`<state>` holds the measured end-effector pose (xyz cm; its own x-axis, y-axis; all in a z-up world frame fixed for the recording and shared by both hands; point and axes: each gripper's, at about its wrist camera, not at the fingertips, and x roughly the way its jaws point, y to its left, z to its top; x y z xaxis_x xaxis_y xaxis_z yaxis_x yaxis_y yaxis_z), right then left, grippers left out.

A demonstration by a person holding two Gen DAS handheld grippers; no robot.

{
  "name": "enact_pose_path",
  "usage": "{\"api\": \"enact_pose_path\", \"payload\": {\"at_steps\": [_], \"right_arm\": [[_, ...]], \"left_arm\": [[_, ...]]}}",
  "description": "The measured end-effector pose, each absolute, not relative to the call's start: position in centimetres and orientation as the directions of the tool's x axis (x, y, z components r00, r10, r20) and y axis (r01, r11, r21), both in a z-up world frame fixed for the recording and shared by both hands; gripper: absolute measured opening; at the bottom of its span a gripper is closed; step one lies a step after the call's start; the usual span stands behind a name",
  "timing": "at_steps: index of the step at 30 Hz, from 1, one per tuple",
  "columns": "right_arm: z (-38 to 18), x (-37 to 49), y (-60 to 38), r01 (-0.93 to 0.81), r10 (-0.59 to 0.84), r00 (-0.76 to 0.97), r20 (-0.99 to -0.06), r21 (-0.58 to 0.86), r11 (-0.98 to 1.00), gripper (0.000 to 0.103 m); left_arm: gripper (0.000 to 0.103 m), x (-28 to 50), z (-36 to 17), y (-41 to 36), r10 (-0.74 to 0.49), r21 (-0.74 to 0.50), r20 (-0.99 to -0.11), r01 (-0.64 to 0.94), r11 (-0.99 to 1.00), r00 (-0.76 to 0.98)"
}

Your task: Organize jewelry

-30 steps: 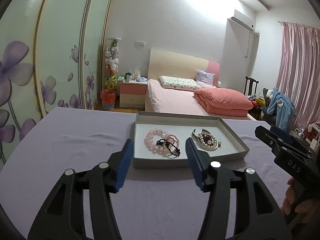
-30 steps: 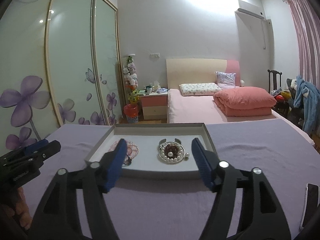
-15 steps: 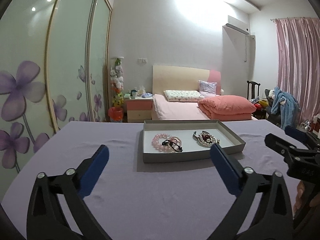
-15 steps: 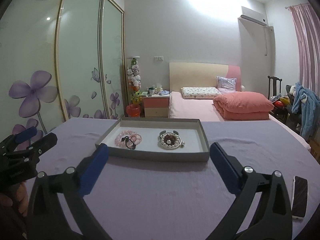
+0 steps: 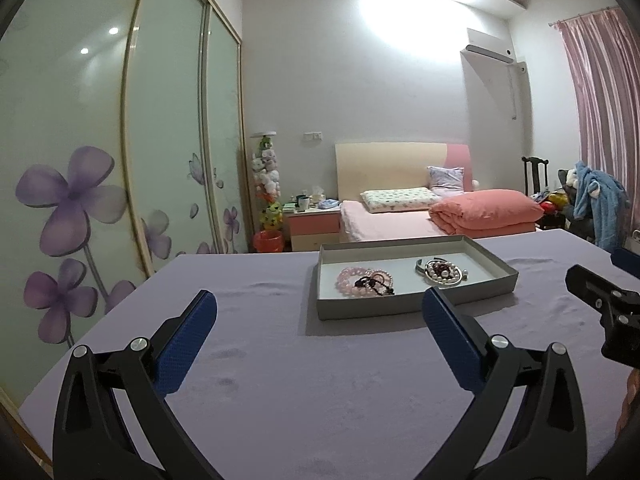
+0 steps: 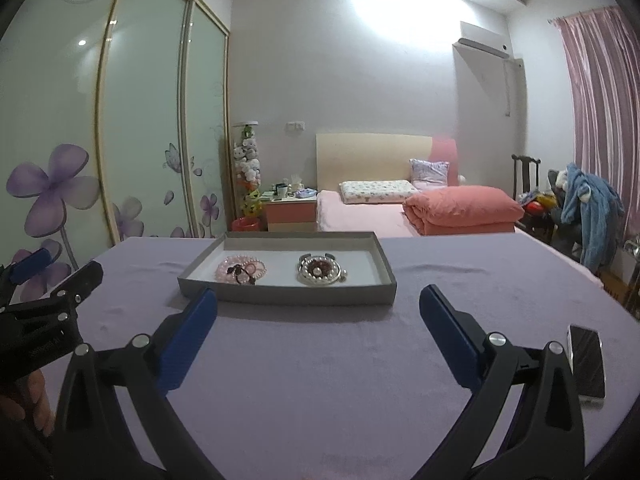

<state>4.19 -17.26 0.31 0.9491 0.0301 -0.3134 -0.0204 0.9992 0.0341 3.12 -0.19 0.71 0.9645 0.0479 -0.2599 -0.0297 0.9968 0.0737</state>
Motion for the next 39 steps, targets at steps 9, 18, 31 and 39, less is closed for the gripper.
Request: {"api": "enact_pose_path", "payload": {"at_steps": [9, 18, 31, 39], "right_arm": [[-0.5, 4.1, -17.9, 0.001, 0.015, 0.947, -0.322, 0.048, 0.999, 0.099], [-0.4, 3.9, -17.5, 0.022, -0.019, 0.956, -0.292, 0.007, 1.0, 0.099], [-0.6, 4.1, -17.7, 0.024, -0.019, 0.953, -0.303, 0.011, 1.0, 0.099], [-0.7, 4.1, -17.7, 0.023, -0.018, 0.952, -0.306, 0.013, 1.0, 0.099]], "left_arm": [[0.101, 2.4, 0.3, 0.3, 0.08, 0.064, -0.265, -0.065, 0.996, 0.961], [0.101, 1.8, 0.2, 0.2, 0.132, 0.082, -0.237, -0.115, 0.99, 0.963], [0.101, 1.9, 0.5, 0.5, 0.148, 0.079, -0.23, -0.133, 0.988, 0.962], [0.101, 1.7, 0.5, 0.4, 0.125, 0.07, -0.232, -0.112, 0.991, 0.964]]}}
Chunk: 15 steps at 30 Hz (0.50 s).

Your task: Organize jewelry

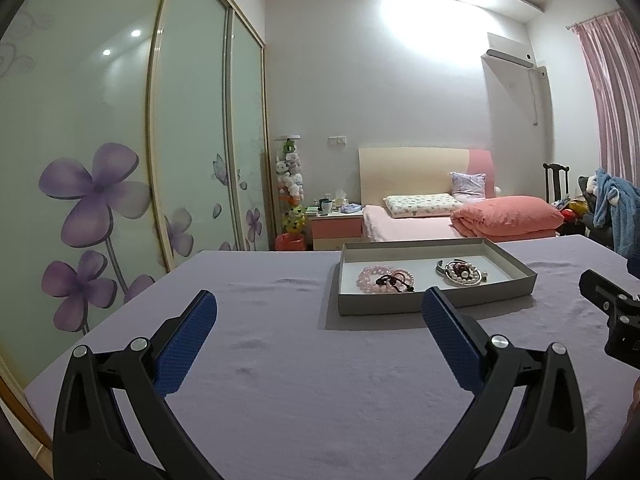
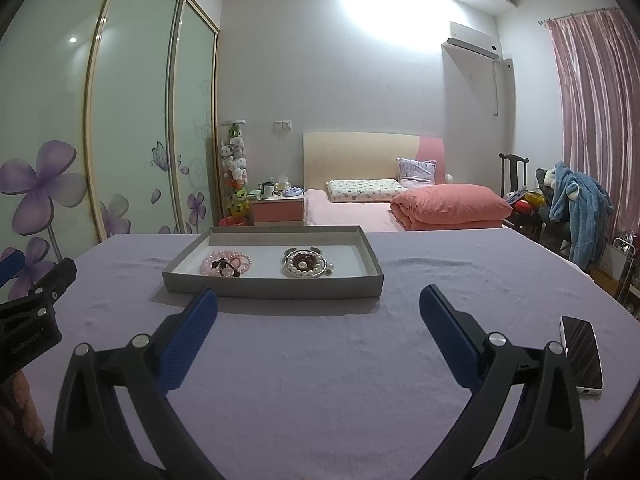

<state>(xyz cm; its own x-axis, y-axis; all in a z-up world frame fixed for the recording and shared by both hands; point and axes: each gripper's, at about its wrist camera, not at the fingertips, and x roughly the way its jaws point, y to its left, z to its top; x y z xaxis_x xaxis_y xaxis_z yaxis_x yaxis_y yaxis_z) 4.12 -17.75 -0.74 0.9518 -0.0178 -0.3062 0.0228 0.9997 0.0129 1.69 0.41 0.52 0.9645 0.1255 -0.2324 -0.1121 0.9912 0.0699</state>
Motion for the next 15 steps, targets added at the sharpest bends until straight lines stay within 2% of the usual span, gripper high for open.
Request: {"api": "enact_pose_path", "payload": {"at_steps": [15], "right_arm": [[-0.7, 4.15, -17.65, 0.024, -0.019, 0.952, -0.306, 0.011, 1.0, 0.099]], "left_arm": [[0.101, 1.57, 0.81, 0.38, 0.092, 0.053, -0.227, -0.082, 0.995, 0.97]]}}
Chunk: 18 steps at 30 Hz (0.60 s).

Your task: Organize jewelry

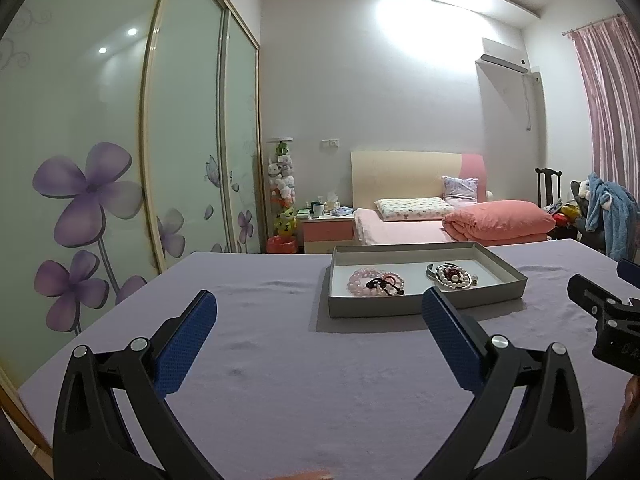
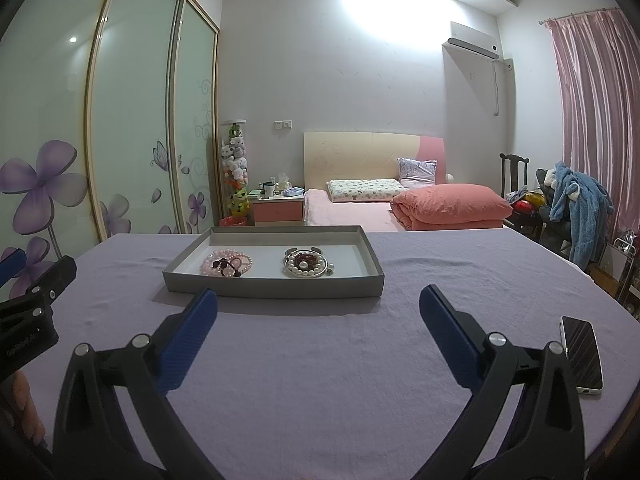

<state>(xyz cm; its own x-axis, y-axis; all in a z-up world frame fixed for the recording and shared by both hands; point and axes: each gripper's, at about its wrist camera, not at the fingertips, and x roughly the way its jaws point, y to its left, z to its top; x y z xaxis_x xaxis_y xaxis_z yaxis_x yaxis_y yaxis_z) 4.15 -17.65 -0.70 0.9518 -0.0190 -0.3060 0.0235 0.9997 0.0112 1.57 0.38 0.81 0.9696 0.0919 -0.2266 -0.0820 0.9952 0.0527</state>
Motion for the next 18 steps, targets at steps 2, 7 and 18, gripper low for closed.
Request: {"api": "enact_pose_path", "payload": {"at_steps": [2, 7, 18], "right_arm": [[-0.7, 4.14, -17.69, 0.023, -0.019, 0.952, -0.306, 0.011, 1.0, 0.099], [-0.69, 4.15, -17.65, 0.023, -0.018, 0.952, -0.307, 0.012, 1.0, 0.099], [-0.66, 4.17, -17.63, 0.023, -0.018, 0.952, -0.307, 0.011, 1.0, 0.099]], "left_arm": [[0.101, 1.56, 0.8, 0.38, 0.092, 0.052, -0.226, -0.082, 0.995, 0.97], [0.101, 1.56, 0.81, 0.39, 0.092, 0.052, -0.227, -0.082, 0.995, 0.97], [0.101, 1.54, 0.74, 0.12, 0.088, 0.053, -0.229, -0.078, 0.996, 0.97]]}}
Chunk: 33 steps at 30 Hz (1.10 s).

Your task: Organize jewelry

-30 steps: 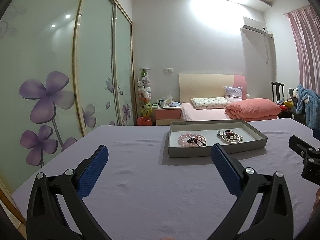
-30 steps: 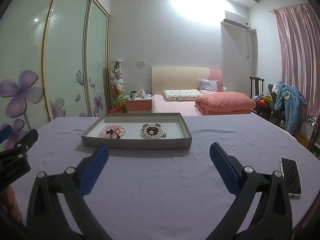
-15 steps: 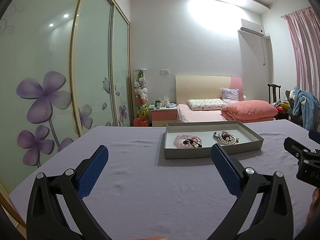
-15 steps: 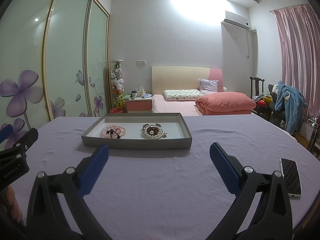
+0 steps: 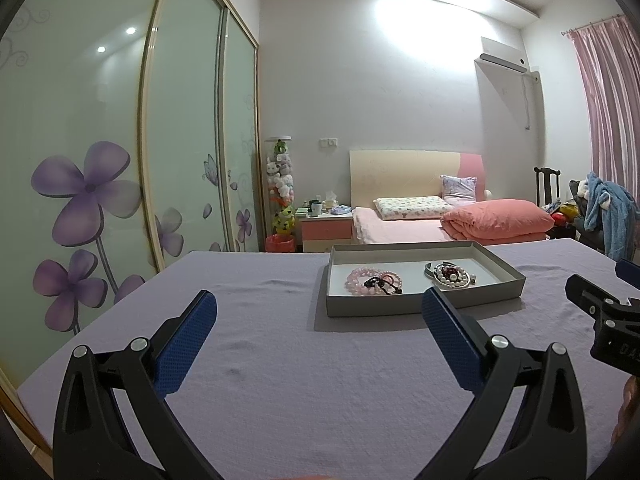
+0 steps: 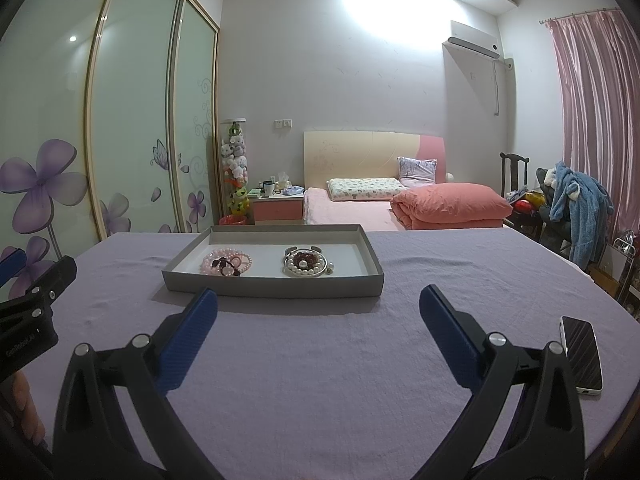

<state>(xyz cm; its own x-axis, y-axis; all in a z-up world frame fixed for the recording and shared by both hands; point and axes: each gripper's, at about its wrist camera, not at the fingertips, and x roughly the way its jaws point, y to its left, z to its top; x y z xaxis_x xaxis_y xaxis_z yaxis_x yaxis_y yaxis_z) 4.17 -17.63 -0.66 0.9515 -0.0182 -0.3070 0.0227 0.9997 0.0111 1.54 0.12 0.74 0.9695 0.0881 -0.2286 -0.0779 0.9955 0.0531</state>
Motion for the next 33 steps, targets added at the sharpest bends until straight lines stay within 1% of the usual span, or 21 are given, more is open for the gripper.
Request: {"api": "enact_pose_path", "payload": {"at_steps": [33], "right_arm": [[-0.63, 4.24, -17.55, 0.022, -0.018, 0.95, -0.31, 0.01, 1.0, 0.099]], "left_arm": [[0.101, 1.58, 0.63, -0.19, 0.087, 0.054, -0.233, -0.076, 0.996, 0.968]]}}
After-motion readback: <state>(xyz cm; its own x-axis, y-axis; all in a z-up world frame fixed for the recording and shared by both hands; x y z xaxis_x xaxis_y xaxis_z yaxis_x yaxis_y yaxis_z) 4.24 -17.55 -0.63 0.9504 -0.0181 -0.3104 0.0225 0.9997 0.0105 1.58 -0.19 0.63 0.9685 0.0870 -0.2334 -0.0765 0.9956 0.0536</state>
